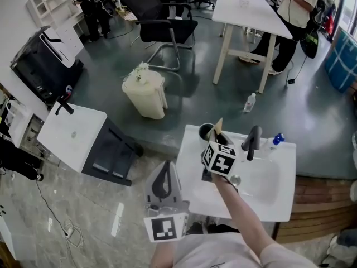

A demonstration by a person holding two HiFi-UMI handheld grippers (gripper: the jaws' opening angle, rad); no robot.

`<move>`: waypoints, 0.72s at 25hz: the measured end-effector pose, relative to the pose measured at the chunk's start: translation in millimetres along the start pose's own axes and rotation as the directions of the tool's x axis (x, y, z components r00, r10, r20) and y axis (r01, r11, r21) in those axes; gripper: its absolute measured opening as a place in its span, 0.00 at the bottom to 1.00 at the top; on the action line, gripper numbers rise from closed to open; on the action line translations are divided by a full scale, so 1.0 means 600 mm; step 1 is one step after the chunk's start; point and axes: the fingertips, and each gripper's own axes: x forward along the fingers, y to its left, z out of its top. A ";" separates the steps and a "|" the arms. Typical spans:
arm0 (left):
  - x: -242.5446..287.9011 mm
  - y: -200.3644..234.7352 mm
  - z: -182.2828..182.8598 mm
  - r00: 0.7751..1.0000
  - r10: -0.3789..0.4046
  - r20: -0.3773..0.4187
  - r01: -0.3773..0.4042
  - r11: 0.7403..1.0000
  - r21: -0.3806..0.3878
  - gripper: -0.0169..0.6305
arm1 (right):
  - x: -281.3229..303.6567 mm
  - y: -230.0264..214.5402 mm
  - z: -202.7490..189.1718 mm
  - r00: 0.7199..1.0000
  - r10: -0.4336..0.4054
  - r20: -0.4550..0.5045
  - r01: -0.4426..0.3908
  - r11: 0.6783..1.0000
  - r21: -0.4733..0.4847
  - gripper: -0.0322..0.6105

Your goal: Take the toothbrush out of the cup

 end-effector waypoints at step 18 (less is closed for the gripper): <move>0.033 -0.055 0.038 0.995 -0.084 0.056 0.085 0.996 -0.020 0.05 | -0.233 0.033 0.229 0.911 0.183 0.369 -0.147 0.981 -0.124 0.09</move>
